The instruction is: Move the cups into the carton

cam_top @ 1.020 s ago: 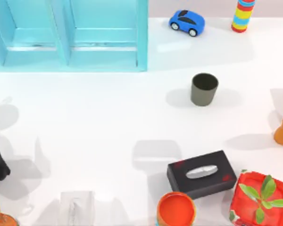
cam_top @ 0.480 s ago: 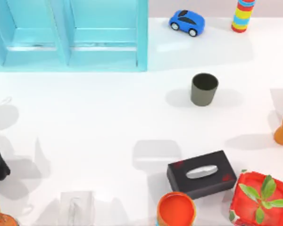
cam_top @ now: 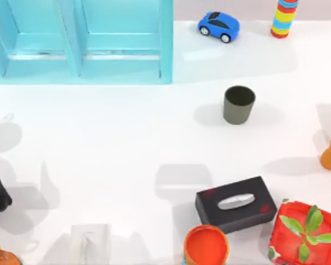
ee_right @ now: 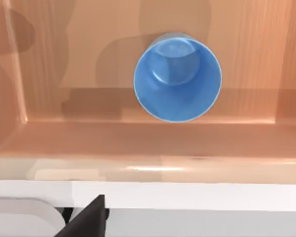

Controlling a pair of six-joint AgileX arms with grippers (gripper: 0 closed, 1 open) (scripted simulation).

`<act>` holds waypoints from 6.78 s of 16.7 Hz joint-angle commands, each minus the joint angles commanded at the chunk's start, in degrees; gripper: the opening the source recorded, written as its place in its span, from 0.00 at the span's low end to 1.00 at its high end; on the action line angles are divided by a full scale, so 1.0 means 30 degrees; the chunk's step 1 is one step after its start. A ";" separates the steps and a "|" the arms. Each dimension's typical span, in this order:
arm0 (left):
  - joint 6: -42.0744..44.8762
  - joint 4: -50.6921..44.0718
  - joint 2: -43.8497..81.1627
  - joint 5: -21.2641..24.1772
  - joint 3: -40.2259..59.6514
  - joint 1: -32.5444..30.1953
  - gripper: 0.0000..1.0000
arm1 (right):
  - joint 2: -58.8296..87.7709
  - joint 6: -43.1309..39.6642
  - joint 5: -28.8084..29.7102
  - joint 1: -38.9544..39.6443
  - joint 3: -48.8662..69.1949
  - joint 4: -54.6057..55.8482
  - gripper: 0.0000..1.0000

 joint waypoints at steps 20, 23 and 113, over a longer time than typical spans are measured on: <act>0.0000 0.0000 0.0000 0.0000 0.0000 0.0000 1.00 | 1.3662 1.7077 0.1696 1.6881 1.3165 0.0384 1.00; 0.0000 0.0000 0.0000 0.0000 0.0000 0.0000 1.00 | 1.5066 1.9149 0.1488 1.8953 1.5349 0.0879 1.00; 0.0000 0.0000 0.0000 0.0000 0.0000 0.0000 1.00 | 0.4286 0.3661 0.0549 0.3676 -0.2525 0.8872 0.00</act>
